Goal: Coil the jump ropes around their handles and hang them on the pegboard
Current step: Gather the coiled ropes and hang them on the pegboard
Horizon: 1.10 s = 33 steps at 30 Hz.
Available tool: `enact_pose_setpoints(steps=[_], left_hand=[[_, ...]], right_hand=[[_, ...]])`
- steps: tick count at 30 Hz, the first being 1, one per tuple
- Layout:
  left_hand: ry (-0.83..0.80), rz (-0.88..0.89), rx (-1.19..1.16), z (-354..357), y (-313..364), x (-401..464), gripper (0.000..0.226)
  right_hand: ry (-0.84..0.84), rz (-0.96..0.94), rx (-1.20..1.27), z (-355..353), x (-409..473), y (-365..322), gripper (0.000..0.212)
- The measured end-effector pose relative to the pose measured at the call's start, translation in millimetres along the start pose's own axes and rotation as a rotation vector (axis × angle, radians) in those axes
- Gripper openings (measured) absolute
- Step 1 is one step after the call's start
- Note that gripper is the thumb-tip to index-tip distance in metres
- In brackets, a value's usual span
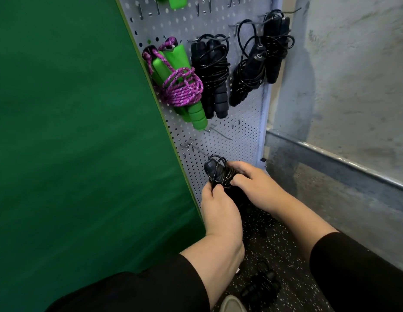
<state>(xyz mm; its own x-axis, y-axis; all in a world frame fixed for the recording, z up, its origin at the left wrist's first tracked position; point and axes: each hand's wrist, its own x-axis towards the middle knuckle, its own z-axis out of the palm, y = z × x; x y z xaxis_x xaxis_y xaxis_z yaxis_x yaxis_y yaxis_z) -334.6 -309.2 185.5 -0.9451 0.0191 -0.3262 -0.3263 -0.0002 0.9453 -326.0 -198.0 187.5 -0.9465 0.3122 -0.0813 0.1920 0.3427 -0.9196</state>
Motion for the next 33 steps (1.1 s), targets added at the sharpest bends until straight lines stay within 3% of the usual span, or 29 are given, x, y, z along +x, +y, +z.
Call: enact_pose_setpoints(steps=[9, 18, 22, 28, 33], left_hand=[[0.035, -0.016, -0.053, -1, 5, 18, 0.022], [0.008, -0.058, -0.056, -2, -3, 46, 0.069], [0.0, -0.11, -0.101, 0, -4, 53, 0.051], [-0.014, -0.208, -0.015, 3, -20, 60, 0.048], [-0.168, -0.407, 0.188, 7, -41, 52, 0.037]], right_hand=[[-0.066, -0.005, -0.063, 12, 23, -3, 0.051], [-0.085, -0.036, -0.15, 34, 61, -11, 0.064], [-0.103, -0.049, -0.153, 38, 68, -8, 0.065], [-0.11, -0.072, -0.156, 27, 57, 13, 0.072], [0.061, 0.072, -0.037, 7, 22, 62, 0.061]])
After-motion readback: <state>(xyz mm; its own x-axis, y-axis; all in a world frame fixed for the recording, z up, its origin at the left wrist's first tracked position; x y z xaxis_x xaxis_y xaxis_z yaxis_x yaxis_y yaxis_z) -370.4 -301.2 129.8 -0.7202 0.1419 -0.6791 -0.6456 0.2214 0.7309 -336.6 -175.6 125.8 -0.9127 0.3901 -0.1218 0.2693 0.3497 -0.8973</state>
